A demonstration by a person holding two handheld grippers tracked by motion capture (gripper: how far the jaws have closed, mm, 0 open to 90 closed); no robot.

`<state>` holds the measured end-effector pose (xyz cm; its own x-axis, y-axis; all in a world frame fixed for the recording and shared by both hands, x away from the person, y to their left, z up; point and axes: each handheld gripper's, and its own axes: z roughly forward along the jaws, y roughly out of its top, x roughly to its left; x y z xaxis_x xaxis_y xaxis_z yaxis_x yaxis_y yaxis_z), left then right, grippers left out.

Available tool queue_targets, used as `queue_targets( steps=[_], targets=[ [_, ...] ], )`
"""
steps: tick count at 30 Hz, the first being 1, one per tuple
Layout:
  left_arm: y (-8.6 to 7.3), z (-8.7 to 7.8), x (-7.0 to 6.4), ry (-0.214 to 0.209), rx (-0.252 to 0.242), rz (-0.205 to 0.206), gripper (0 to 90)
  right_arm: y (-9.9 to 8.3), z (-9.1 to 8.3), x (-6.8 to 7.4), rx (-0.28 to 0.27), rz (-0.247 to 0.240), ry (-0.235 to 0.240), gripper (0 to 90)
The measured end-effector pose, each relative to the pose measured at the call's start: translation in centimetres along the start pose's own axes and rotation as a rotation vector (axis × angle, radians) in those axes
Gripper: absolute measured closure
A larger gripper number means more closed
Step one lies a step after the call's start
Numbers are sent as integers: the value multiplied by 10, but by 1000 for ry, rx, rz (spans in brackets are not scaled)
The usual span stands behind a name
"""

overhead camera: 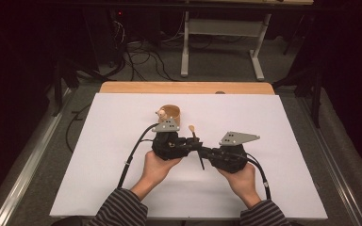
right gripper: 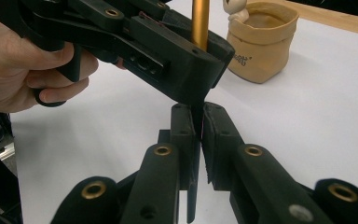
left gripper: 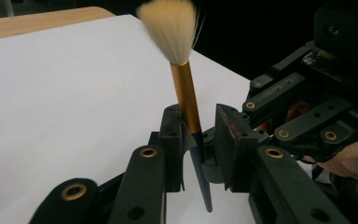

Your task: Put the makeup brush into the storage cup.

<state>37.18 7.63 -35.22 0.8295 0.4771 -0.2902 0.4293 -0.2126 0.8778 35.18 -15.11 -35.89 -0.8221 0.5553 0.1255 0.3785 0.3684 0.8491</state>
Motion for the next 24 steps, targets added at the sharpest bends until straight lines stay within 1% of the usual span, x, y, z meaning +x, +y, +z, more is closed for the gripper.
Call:
queue_targets(
  steps=[2,5,12,15,18,21,24],
  targets=[
    [0,0,0,3,0,3,783,0,0,0,0,2,0,854],
    [1,-1,0,-5,-2,-5,823,0,0,1,-5,2,-1,854],
    [1,-1,0,-1,10,-3,831,0,1,1,0,6,0,852],
    [1,-2,0,-3,11,-2,832,0,1,2,-4,-3,1,849],
    [1,-3,0,-4,11,-1,833,1,1,3,-3,0,-5,844],
    [2,-4,1,-2,7,-4,833,0,2,3,2,-11,-13,800],
    [2,-6,2,2,5,0,834,0,2,4,1,-9,-22,757]
  ],
)
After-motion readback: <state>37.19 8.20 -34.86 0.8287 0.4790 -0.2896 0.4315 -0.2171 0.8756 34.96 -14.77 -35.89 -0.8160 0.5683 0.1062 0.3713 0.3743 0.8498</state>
